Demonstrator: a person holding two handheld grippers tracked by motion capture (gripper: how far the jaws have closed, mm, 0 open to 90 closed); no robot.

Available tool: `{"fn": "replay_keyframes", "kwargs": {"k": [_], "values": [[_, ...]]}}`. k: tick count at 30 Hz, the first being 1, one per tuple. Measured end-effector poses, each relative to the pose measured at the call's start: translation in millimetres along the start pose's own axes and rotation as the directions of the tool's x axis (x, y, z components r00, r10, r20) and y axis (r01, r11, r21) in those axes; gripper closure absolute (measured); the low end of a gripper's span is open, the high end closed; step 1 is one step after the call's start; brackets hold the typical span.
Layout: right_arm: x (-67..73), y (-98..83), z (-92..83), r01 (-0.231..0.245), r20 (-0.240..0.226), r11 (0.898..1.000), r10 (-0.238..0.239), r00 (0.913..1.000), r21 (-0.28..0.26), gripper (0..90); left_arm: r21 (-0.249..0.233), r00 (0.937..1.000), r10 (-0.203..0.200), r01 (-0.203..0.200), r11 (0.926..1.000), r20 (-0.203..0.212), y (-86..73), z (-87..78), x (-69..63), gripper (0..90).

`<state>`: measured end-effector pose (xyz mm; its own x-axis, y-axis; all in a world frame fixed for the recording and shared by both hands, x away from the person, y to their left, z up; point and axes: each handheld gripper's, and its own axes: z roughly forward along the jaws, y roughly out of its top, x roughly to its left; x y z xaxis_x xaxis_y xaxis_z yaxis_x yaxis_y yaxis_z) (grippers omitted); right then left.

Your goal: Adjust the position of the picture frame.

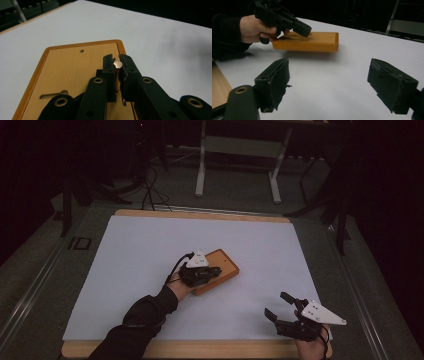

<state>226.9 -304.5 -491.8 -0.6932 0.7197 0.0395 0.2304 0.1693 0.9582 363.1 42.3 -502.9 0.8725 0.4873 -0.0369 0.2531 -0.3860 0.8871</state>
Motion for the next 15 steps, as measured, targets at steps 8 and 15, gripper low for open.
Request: {"fn": "replay_keyframes", "kwargs": {"k": [8, 15], "values": [[0.8, 0.1, 0.5, 0.005, -0.003, 1.000, -0.005, 1.0000, 0.004, 17.3, 0.040, 0.9999, 0.008, -0.008, 0.9992, 0.011, -8.6, 10.9, -4.0, 84.1], [0.7, -0.1, 0.8, 0.006, -0.006, 1.000, -0.006, 1.0000, 0.006, 17.3, 0.051, 0.9998, 0.013, -0.014, 0.9986, 0.014, -14.2, 16.7, -8.1, 84.2]]}}
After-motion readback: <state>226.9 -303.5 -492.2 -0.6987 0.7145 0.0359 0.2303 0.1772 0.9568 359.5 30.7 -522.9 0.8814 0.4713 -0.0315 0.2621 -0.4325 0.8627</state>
